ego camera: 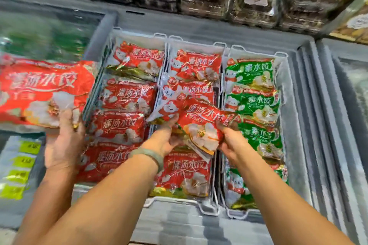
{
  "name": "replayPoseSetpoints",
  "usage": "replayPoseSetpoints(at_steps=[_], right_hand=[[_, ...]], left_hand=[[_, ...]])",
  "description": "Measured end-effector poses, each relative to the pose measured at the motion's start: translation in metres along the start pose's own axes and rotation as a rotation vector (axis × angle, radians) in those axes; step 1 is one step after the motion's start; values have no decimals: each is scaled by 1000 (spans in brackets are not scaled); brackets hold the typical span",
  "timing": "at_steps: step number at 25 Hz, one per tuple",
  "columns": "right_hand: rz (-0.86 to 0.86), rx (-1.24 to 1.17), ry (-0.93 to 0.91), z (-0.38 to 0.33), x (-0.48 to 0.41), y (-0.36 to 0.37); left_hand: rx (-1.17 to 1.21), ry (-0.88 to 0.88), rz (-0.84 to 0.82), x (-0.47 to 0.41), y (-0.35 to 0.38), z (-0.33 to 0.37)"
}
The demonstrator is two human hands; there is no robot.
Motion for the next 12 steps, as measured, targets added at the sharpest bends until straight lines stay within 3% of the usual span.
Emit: replayPoseSetpoints(at_steps=[7, 12], right_hand=[[-179, 206, 132, 13, -46, 69], [-232, 333, 181, 36, -66, 116]], left_hand=[[308, 71, 205, -34, -76, 40], [315, 119, 271, -42, -120, 59]])
Point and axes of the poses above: each hand's wrist, its own x-axis away from the middle knuckle, its own y-axis out of the palm, z = x × y, the point moved 4 cm from there along -x, towards the middle knuckle, and after that the axes turned 8 degrees about -y, right-handed, at the moved point
